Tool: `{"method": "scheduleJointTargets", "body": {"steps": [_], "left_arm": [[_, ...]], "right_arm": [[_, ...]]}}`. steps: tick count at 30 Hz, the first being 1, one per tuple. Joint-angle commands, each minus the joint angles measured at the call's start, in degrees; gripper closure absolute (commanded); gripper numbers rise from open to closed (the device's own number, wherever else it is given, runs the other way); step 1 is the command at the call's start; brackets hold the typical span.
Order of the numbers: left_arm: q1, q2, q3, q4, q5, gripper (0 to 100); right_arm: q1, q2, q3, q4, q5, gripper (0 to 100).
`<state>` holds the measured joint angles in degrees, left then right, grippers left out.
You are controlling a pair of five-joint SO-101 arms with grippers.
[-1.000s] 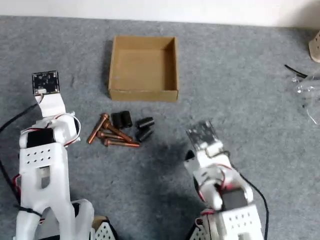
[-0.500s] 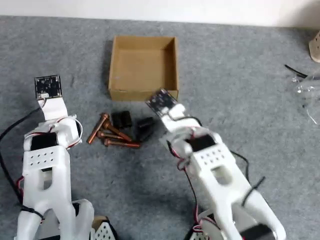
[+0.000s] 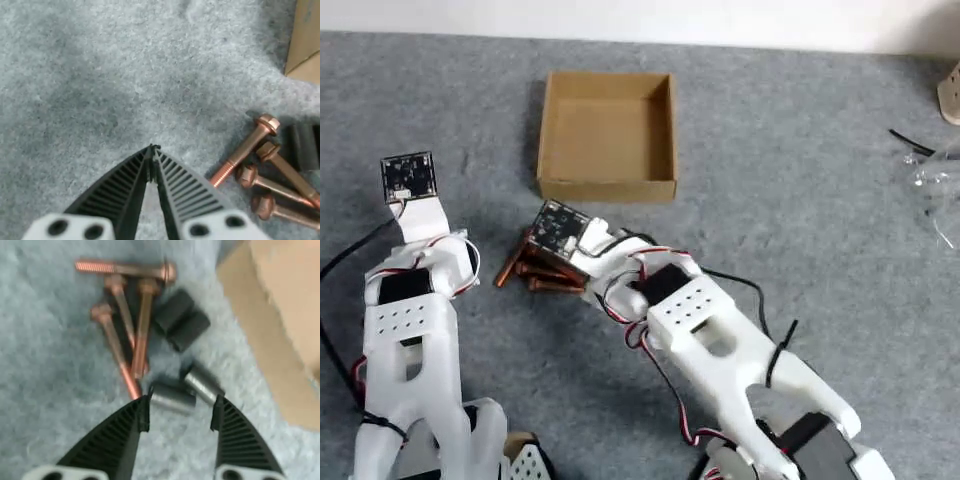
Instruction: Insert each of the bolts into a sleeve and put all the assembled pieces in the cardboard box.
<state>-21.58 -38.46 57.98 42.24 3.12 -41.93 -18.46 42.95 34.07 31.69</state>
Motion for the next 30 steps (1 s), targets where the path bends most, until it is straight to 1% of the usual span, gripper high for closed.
{"method": "scheduleJointTargets", "body": {"steps": [1,4,7,13,24,30], "left_arm": [[-0.57,0.31,-0.40,-0.97,0.18,99],[-0.57,0.40,-0.40,-1.58,0.09,99],[-0.57,0.57,-0.31,-3.16,0.09,99],[-0.57,0.31,0.40,-3.34,0.09,99],[-0.66,0.22,0.57,-3.34,0.09,99],[-0.66,0.22,0.57,-3.25,0.09,99]], "right_arm": [[-0.75,2.51,-5.58,-3.65,1.23,80.1],[-0.66,8.31,-7.60,-3.82,1.32,80.1],[1.27,14.55,-11.03,-3.91,1.41,80.1],[4.79,25.01,-19.38,-3.91,1.05,80.1],[7.25,26.42,-21.14,-3.91,1.05,80.1],[6.02,29.14,-21.14,-3.91,1.41,80.1]]}}
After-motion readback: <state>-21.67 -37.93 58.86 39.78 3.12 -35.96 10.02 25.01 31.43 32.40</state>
